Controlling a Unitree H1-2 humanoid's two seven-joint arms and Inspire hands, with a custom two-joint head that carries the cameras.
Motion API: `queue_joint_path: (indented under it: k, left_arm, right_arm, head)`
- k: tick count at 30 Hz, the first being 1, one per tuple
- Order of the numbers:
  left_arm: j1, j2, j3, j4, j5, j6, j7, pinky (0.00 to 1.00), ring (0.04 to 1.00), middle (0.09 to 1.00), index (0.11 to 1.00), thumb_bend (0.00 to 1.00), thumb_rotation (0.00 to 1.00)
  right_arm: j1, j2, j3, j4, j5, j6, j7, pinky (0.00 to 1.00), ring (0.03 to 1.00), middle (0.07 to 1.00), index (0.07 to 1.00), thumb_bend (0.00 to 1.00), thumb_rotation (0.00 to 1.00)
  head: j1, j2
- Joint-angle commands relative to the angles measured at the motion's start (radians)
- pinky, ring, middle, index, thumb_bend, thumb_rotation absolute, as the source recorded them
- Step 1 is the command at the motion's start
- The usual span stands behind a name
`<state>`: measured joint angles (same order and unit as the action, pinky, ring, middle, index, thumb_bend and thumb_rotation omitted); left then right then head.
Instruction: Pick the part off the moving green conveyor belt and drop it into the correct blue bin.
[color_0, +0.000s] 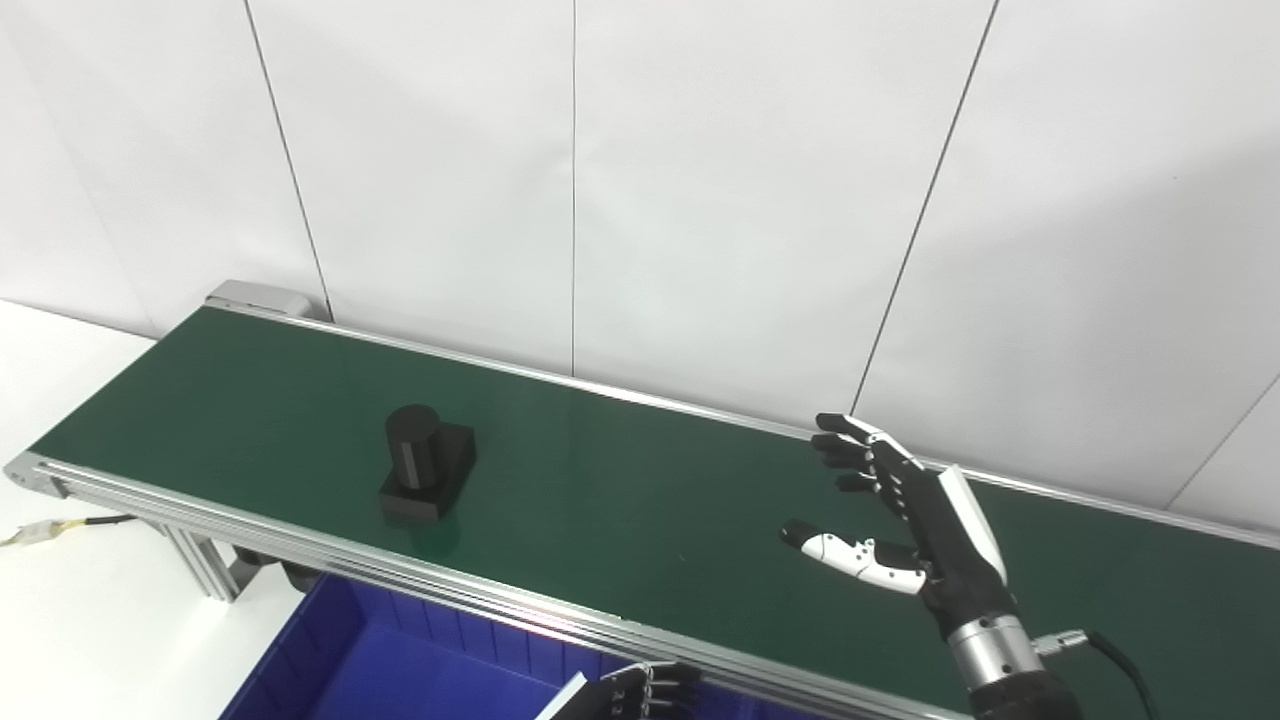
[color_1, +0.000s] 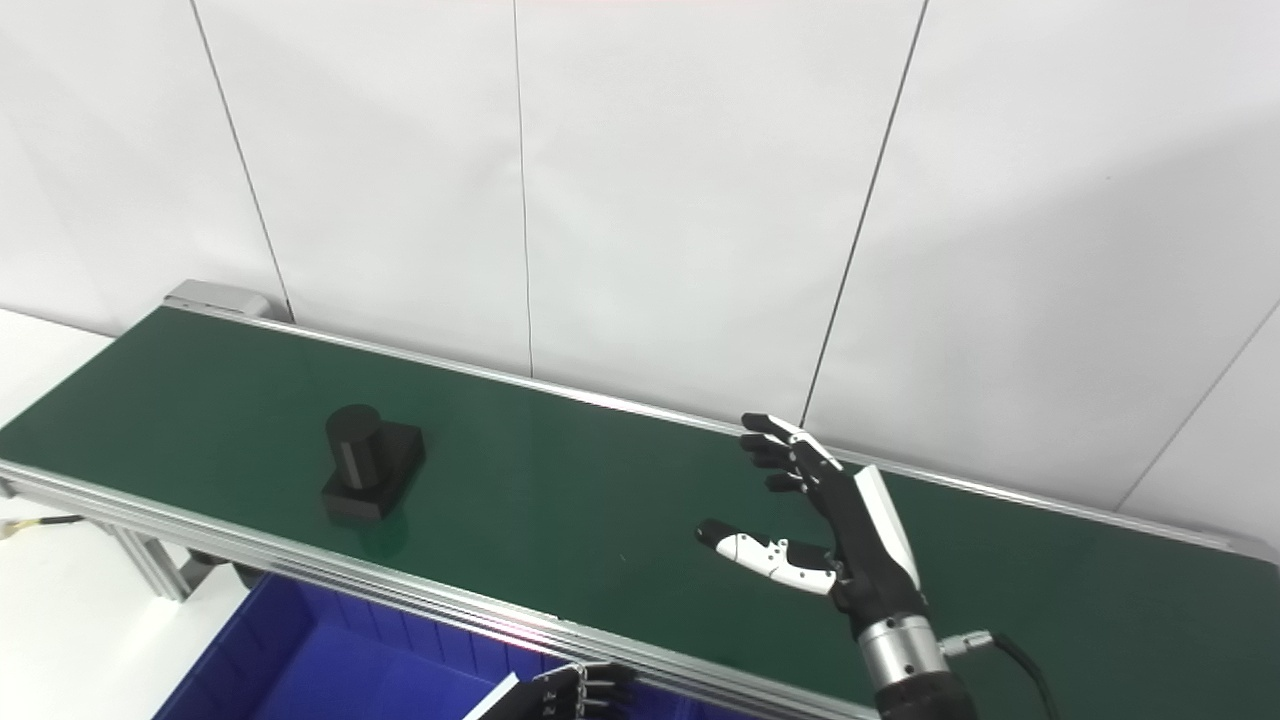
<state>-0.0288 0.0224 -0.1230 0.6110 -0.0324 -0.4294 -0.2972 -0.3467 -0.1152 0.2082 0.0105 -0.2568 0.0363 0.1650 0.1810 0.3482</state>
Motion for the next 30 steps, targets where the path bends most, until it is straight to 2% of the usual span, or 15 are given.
queue_joint_path:
  k: [1,6,13,20,30]
  left_arm:
    - [-0.033,0.004,0.004,-0.005,-0.014,-0.04,-0.013,0.65,0.721,0.763,0.8,0.98,0.23]
    - [-0.037,0.005,0.005,-0.001,-0.01,-0.04,-0.013,0.65,0.715,0.758,0.797,0.97,0.22]
    - [-0.04,0.004,0.005,0.005,-0.012,-0.04,-0.016,0.64,0.72,0.769,0.803,0.96,0.19]
    - [-0.035,0.004,-0.001,-0.001,-0.005,-0.038,-0.011,0.66,0.737,0.784,0.815,0.97,0.23]
    - [-0.031,0.002,-0.011,-0.007,0.002,-0.037,-0.01,0.68,0.747,0.788,0.813,0.98,0.23]
  right_arm:
    - [-0.058,0.011,0.001,0.007,0.004,-0.073,-0.014,0.76,0.814,0.804,0.847,0.64,0.27]
    - [-0.089,0.02,0.026,0.062,-0.042,-0.059,-0.025,0.8,0.831,0.807,0.854,0.65,0.33]
    - [-0.151,0.035,0.079,0.211,-0.094,-0.084,-0.035,0.82,0.857,0.824,0.875,0.65,0.35]
    - [-0.198,0.054,0.13,0.345,-0.139,-0.135,-0.054,0.8,0.843,0.822,0.868,0.68,0.37]
    - [-0.256,0.093,0.153,0.508,-0.163,-0.205,-0.099,0.79,0.852,0.851,0.884,0.69,0.37]
  head:
    - [0.001,0.001]
    - [0.001,0.0]
    - [0.0,-0.004]
    - [0.005,-0.002]
    - [0.008,0.002]
